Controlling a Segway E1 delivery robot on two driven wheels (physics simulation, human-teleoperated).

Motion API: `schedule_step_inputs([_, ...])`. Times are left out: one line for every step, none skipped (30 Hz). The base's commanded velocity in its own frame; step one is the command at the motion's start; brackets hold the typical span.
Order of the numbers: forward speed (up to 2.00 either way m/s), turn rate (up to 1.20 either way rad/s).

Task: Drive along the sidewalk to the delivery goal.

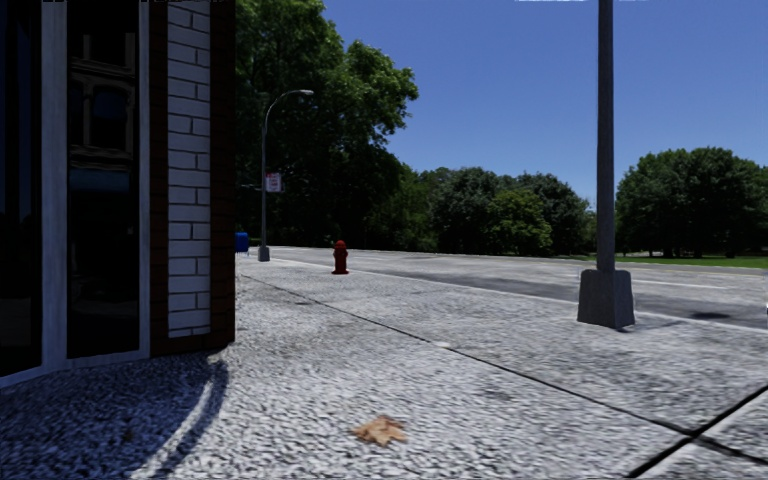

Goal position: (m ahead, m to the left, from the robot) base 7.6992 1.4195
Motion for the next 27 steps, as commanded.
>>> schedule_step_inputs([1.44,0.00])
schedule_step_inputs([1.44,0.00])
schedule_step_inputs([1.44,0.00])
schedule_step_inputs([1.44,0.00])
schedule_step_inputs([1.44,0.00])
schedule_step_inputs([1.44,0.00])
schedule_step_inputs([1.44,0.00])
schedule_step_inputs([1.44,0.00])
schedule_step_inputs([1.44,0.00])
schedule_step_inputs([1.44,0.00])
schedule_step_inputs([1.44,0.00])
schedule_step_inputs([1.44,0.00])
schedule_step_inputs([1.44,0.00])
schedule_step_inputs([1.44,0.00])
schedule_step_inputs([1.44,0.00])
schedule_step_inputs([1.44,0.00])
schedule_step_inputs([1.44,0.00])
schedule_step_inputs([1.44,0.00])
schedule_step_inputs([1.44,0.00])
schedule_step_inputs([1.44,0.00])
schedule_step_inputs([1.44,0.00])
schedule_step_inputs([1.44,0.00])
schedule_step_inputs([1.44,0.00])
schedule_step_inputs([1.44,0.00])
schedule_step_inputs([1.44,0.00])
schedule_step_inputs([1.44,0.00])
schedule_step_inputs([1.44,0.00])
